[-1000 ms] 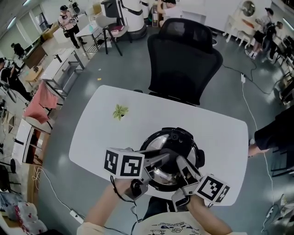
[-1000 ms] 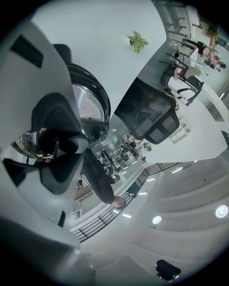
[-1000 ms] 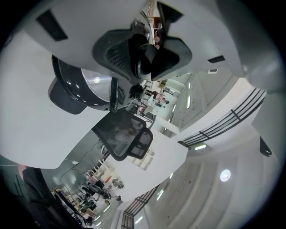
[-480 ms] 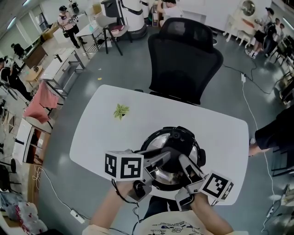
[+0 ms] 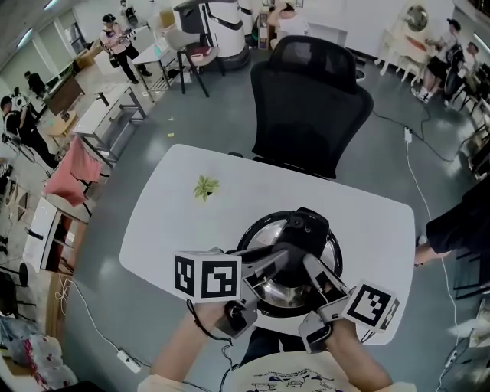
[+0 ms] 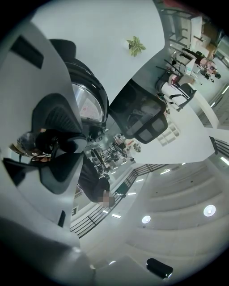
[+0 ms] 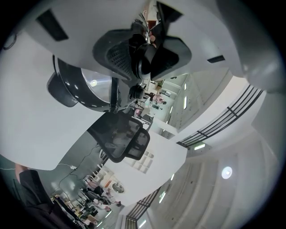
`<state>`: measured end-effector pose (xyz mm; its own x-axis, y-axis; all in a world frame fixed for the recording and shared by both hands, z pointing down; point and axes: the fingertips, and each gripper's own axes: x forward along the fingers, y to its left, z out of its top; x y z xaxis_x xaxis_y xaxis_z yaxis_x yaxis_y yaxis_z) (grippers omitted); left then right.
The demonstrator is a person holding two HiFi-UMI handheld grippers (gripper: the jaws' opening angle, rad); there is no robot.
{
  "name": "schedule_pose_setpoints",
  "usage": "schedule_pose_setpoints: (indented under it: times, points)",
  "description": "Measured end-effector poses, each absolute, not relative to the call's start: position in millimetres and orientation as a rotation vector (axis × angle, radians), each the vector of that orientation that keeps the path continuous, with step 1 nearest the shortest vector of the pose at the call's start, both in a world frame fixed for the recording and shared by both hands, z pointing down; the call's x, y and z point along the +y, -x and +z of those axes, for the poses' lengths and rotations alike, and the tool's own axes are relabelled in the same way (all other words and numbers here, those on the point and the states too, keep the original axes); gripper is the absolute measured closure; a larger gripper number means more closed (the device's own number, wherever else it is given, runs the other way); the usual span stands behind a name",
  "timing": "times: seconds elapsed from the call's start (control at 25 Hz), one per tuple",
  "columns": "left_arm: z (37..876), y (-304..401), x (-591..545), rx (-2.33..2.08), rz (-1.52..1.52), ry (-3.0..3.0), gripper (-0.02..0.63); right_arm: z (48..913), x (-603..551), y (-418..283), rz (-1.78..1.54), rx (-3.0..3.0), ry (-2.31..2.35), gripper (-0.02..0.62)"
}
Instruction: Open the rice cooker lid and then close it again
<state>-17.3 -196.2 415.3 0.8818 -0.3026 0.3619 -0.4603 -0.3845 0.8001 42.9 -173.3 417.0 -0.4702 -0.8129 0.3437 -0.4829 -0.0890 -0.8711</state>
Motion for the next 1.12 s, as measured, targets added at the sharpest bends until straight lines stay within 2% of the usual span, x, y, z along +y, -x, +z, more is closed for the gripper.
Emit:
schedule_pose_setpoints:
  times: [0.4, 1.12]
  points:
    - [399.5, -5.0, -178.6, -0.547, 0.175, -2.015, 0.453, 393.3, -160.4, -57.0, -1.553, 1.890, 1.305, 0.457]
    - [385.9, -89.7, -133.5, -0.419, 0.236, -2.058, 0.453, 378.9, -110.0, -139.8, -1.479, 1.808, 1.392, 0.457]
